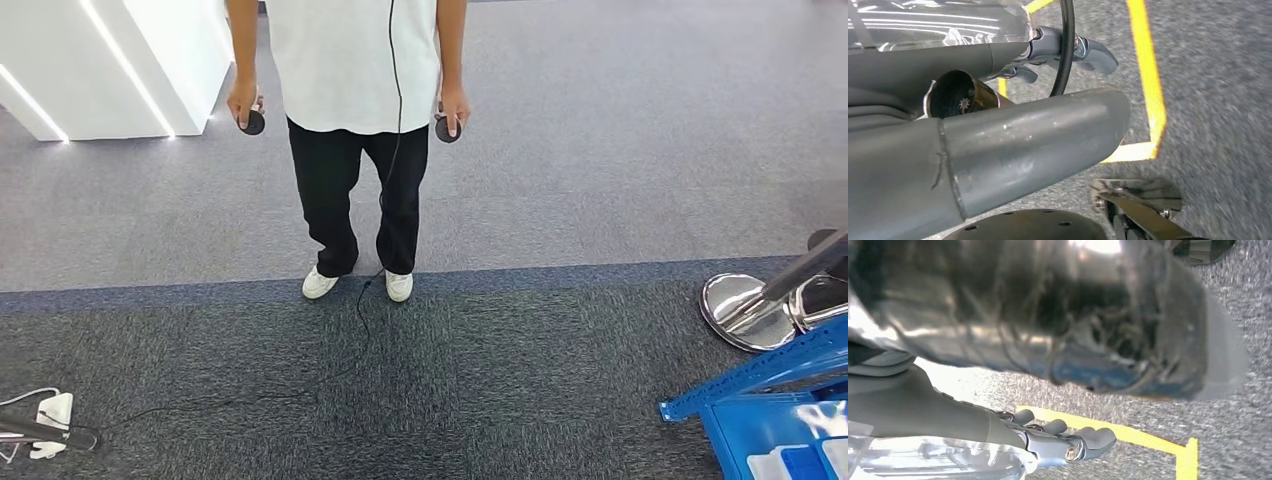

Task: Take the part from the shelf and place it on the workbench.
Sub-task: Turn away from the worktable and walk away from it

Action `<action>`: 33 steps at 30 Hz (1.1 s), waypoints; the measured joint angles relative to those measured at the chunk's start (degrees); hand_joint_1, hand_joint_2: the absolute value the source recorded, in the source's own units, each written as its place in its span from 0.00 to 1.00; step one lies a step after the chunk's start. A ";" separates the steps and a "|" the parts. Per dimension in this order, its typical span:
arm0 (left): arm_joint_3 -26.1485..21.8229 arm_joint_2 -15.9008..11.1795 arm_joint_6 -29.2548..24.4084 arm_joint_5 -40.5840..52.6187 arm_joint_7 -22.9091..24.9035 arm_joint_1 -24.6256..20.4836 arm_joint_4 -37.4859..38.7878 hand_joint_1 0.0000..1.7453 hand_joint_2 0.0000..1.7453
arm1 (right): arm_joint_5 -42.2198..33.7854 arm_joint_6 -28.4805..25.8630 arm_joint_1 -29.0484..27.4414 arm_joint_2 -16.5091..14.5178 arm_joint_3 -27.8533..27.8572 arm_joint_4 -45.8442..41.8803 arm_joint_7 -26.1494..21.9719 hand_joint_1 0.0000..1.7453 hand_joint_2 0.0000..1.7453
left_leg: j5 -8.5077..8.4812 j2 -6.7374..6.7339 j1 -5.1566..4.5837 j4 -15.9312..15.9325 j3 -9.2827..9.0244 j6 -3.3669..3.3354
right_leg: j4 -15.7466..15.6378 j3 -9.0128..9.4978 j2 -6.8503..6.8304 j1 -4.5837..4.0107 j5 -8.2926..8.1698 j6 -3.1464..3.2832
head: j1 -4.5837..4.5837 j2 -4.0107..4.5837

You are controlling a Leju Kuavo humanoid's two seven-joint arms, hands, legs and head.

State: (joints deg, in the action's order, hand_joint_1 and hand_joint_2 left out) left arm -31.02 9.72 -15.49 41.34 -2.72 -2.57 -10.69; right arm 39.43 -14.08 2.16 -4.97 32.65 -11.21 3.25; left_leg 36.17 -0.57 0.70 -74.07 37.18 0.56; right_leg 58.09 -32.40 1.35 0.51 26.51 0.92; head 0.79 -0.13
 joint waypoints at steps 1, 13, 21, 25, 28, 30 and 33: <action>-0.02 0.05 0.10 0.03 -0.50 0.04 0.00 0.00 0.00 | 0.02 0.01 0.00 0.03 0.07 0.00 0.13 0.00 0.00 | -0.99 0.10 -0.01 0.18 0.08 -0.17 | 0.08 0.04 0.66 -0.10 0.01 0.01 | 0.00 0.00; -0.06 0.62 0.38 0.35 -2.05 -0.40 0.00 0.00 0.00 | 0.60 0.20 0.02 0.14 0.24 0.02 -0.15 0.00 0.00 | -9.68 0.61 -0.24 17.61 -6.85 -3.29 | 9.21 -4.78 -0.04 -0.03 5.17 -2.41 | 0.11 0.00; -0.25 0.65 0.41 0.70 -0.40 -0.31 0.00 0.00 0.00 | 0.91 0.22 0.08 0.21 0.33 0.02 -0.66 0.00 0.00 | -8.29 -3.67 -0.49 16.64 -7.19 -1.88 | 1.27 -0.45 -3.89 0.55 0.39 -2.75 | 0.08 0.00; -0.28 0.64 0.34 1.50 0.39 -0.55 -0.01 0.00 0.00 | 0.95 0.37 0.03 0.08 0.47 0.02 -1.03 0.00 0.00 | -7.24 -4.07 -0.32 15.96 -7.55 -0.49 | 0.57 -0.33 -2.50 0.41 0.36 -1.19 | 0.05 0.00; -0.28 0.61 0.29 1.79 0.09 -0.48 -0.01 0.00 0.00 | 1.26 0.36 0.19 -0.18 0.75 0.02 -1.63 0.00 0.00 | -2.44 -0.98 -0.04 8.17 -4.23 0.09 | 0.35 -0.29 -1.31 0.54 0.11 -0.35 | 0.04 0.00; -0.28 0.59 0.28 1.88 -0.27 -0.32 -0.01 0.00 0.00 | 1.59 0.32 0.25 -0.19 0.86 0.02 -1.68 0.00 0.00 | 0.35 -0.13 -0.02 1.01 -0.73 0.12 | 0.44 -0.37 -0.26 0.36 0.13 -0.19 | 0.04 0.00; -0.31 0.57 0.05 1.70 -0.57 -0.24 -0.02 0.00 0.00 | 1.78 0.26 0.25 -0.19 1.02 0.02 -1.23 0.00 0.00 | -3.32 0.45 -0.05 3.54 -1.29 -0.42 | 0.58 -0.20 1.67 0.18 0.18 -0.17 | 0.04 0.00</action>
State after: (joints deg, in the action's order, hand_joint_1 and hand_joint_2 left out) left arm -31.33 10.29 -15.44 43.04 -3.28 -2.80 -10.70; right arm 41.21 -13.82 2.42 -5.16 33.67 -11.19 2.02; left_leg 32.85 -0.12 0.65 -70.53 35.88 0.14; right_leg 58.67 -32.60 3.02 0.69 26.68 0.76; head 0.83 -0.13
